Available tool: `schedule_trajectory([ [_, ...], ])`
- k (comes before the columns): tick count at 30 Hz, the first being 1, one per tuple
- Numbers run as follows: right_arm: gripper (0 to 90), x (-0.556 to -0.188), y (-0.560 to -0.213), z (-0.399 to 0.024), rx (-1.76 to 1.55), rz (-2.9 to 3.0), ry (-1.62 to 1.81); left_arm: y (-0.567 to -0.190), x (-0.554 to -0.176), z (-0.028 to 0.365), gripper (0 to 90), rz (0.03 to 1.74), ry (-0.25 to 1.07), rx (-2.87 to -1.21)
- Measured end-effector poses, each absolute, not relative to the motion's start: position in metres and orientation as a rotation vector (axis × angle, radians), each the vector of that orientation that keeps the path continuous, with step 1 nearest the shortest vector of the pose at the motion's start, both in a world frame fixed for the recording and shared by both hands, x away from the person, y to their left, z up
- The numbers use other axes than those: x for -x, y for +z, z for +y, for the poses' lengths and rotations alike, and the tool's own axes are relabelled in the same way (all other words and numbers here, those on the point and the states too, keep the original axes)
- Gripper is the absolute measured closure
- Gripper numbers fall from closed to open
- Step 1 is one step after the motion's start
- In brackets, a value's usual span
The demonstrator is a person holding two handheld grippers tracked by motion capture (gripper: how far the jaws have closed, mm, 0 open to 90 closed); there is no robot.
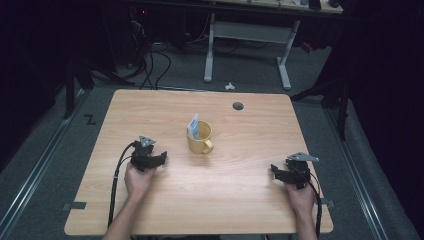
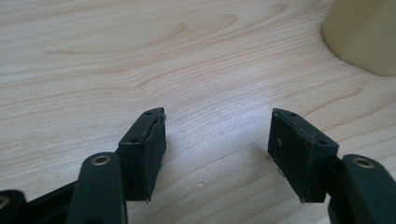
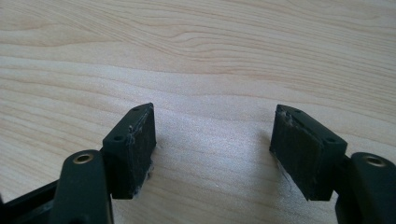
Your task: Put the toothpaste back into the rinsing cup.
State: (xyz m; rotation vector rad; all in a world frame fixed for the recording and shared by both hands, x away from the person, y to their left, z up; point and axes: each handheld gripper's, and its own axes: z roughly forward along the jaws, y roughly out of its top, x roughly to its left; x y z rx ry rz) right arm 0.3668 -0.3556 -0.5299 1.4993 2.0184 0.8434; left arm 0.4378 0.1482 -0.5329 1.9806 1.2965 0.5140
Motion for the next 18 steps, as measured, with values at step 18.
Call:
schedule_trajectory([
  [18,31.2,-0.3668,-0.5299,-0.3556,-1.499,2.019,0.844,-0.5357,-0.4361,0.1438,33.2,1.275,0.560,-1.995],
])
